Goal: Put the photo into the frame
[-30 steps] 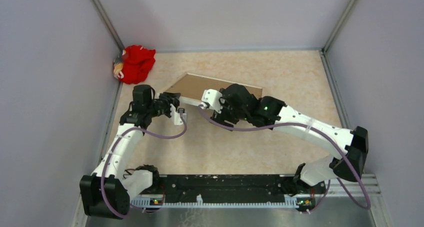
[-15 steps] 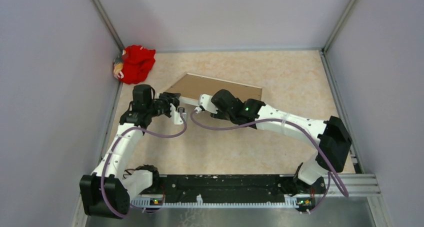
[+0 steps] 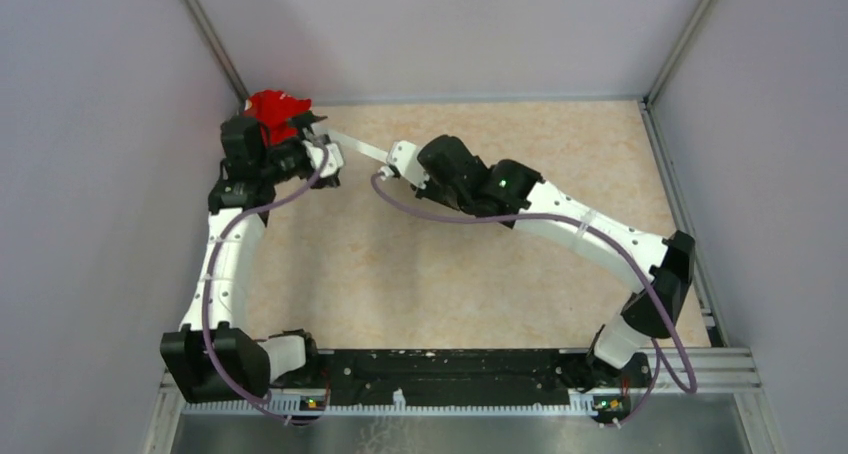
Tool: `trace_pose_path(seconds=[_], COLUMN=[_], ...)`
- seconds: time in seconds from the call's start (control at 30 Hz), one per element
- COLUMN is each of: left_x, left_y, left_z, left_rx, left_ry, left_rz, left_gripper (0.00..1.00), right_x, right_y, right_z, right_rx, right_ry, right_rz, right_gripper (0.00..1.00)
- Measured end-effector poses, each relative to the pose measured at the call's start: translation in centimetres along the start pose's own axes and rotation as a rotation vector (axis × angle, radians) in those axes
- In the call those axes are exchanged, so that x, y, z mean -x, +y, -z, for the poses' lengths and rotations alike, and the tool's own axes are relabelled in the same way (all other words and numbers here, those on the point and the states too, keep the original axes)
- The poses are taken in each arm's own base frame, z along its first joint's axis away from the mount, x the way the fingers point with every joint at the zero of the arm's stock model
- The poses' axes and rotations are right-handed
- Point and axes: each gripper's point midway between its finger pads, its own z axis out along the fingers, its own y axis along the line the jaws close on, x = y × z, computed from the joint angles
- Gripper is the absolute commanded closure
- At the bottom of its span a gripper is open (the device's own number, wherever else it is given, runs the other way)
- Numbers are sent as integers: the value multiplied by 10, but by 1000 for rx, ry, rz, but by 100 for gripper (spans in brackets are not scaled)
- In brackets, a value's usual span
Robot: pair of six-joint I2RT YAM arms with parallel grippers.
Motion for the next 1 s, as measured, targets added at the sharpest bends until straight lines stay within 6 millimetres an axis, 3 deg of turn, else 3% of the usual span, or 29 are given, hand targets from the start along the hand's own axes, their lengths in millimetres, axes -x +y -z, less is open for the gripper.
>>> trace_pose_path(seconds=[0.13, 0.23, 0.33, 0.53, 0.77, 0.87, 0.97, 1.0], left_x=[16, 30, 38, 22, 5, -4, -8, -9], left_y=[46, 62, 67, 49, 29, 14, 10, 9], left_z=[18, 25, 23, 13, 8, 5, 3, 3], left_rx=[76, 83, 55, -13, -43, -59, -61, -61], left_ry=[-47, -89, -121, -110, -82, -62, -51, -49], left_rz=[128, 239, 358, 629, 770, 841, 878, 885], left_gripper=[1, 1, 1, 1, 1, 1, 1, 1], right_x=[29, 48, 52, 23, -36, -62, -89, -90], right_y=[-12, -18, -30, -67, -106, -104, -83, -81], right_z=[12, 14, 14, 5, 20, 14, -2, -2], right_rx=[86, 168, 237, 265, 235, 255, 315, 321], right_ry=[-11, -32, -49, -54, -133, -116, -33, -30], right_rz=[-144, -276, -431, -724, -1055, -1194, -1316, -1321], right_gripper=[100, 100, 100, 100, 100, 100, 100, 100])
